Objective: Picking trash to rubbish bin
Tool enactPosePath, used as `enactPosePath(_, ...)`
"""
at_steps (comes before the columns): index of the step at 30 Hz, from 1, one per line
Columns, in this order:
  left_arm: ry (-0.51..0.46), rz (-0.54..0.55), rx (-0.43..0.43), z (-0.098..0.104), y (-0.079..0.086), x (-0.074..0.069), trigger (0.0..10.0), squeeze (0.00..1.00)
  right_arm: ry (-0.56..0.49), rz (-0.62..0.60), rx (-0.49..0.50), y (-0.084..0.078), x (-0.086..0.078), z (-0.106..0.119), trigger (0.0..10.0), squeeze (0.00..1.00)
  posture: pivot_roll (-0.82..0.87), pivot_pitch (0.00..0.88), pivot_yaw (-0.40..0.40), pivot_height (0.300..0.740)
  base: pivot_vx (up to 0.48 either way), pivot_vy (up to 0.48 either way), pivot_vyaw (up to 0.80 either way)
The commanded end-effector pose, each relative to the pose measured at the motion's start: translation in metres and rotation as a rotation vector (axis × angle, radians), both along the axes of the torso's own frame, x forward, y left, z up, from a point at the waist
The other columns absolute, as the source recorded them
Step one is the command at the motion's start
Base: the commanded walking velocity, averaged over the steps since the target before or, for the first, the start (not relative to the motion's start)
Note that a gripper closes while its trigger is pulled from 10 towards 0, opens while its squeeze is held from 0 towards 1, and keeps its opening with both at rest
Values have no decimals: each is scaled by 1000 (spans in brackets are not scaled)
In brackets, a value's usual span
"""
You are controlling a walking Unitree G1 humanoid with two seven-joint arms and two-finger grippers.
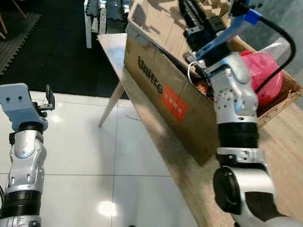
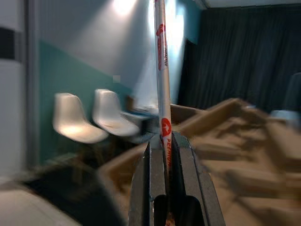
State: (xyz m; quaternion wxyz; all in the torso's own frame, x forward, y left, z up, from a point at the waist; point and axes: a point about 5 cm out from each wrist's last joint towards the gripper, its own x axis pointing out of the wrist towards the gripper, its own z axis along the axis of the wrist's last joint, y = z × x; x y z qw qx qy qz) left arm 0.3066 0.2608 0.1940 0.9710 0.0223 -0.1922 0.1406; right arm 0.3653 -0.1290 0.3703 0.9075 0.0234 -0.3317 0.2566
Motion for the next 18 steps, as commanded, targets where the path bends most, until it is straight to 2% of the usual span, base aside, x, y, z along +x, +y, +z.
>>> enactPosePath(1,-47,-38,1,11,-4,0,10000,0,-11,-165,-74,-18,5,4,10000,0,191,130,-138,740,0,0,0)
enactPosePath(2,-47,-38,1,11,-4,0,10000,0,-11,-165,-74,-18,5,4,10000,0,191,130,-138,740,0,0,0)
enactPosePath(5,-107,-97,-13,22,-9,-3,10000,0,14,-292,-128,-36,10,2,10000,0,188,130,-137,740,0,0,0)
enactPosePath(7,-124,-114,-13,26,-11,-4,10000,0,22,-310,-132,-39,11,1,10000,0,188,130,-137,740,0,0,0)
enactPosePath(10,-199,-216,8,47,-22,-6,10000,0,65,-342,-163,-49,13,-6,10000,0,186,129,-134,740,0,0,0)
enactPosePath(15,-232,-260,0,57,-26,-7,10000,0,108,-299,-188,-47,13,-14,10000,0,183,129,-131,740,0,0,0)
enactPosePath(18,-248,-265,6,64,-27,-8,10000,0,154,-310,-320,-46,14,-25,10000,0,179,132,-126,740,0,0,-510)
